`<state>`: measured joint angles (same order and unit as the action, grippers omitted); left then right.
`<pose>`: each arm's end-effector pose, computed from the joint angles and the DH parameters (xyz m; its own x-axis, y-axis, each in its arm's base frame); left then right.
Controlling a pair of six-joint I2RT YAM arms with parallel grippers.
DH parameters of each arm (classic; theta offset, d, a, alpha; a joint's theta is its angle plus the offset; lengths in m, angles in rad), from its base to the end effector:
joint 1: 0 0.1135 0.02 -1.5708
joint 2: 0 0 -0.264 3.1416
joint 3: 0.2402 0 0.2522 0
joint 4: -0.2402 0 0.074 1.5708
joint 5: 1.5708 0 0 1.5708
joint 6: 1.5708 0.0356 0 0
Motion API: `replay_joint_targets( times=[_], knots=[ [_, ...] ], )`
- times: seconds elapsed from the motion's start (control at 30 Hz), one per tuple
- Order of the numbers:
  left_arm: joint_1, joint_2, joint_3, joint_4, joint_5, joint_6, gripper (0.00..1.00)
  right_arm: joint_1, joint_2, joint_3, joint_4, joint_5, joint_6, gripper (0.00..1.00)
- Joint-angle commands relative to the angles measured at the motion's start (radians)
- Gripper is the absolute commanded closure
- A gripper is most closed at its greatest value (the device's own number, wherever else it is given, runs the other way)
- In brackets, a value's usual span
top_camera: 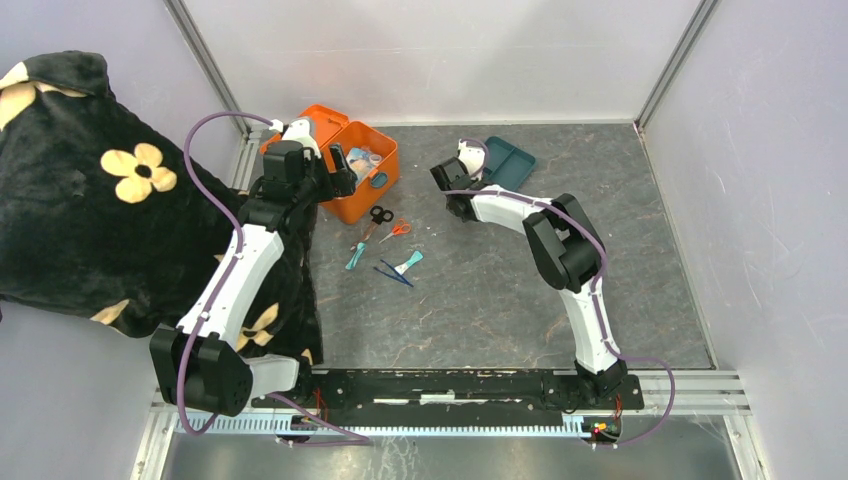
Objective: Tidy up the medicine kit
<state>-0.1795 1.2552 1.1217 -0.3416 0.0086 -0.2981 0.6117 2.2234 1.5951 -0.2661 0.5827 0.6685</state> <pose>0.2816 -0.0514 0.3412 -0.4849 -0.2105 -0.8489 0.0457 0.9632 -0.2649 0.4031 0.2589 0.1469 -0.6234 0.1949 -0.7572 0.2407 0.9692 0.0512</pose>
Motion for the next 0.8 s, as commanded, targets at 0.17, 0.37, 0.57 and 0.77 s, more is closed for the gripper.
replay_joint_targets(
  times=[0.17, 0.37, 0.57, 0.77],
  knots=[
    [-0.008, -0.023, 0.019, 0.029, 0.002, -0.003, 0.08, -0.026, -0.050, -0.055, 0.045, -0.088, -0.069, 0.74],
    [-0.008, -0.025, 0.020, 0.029, -0.001, -0.003, 0.08, -0.026, -0.173, -0.140, 0.148, -0.195, -0.110, 0.75],
    [-0.008, -0.025, 0.020, 0.027, -0.003, -0.003, 0.08, -0.051, -0.261, -0.144, 0.193, -0.259, -0.114, 0.75],
    [-0.010, -0.028, 0.018, 0.028, -0.002, -0.003, 0.08, -0.127, -0.229, -0.065, 0.202, -0.286, -0.159, 0.75]
  ],
)
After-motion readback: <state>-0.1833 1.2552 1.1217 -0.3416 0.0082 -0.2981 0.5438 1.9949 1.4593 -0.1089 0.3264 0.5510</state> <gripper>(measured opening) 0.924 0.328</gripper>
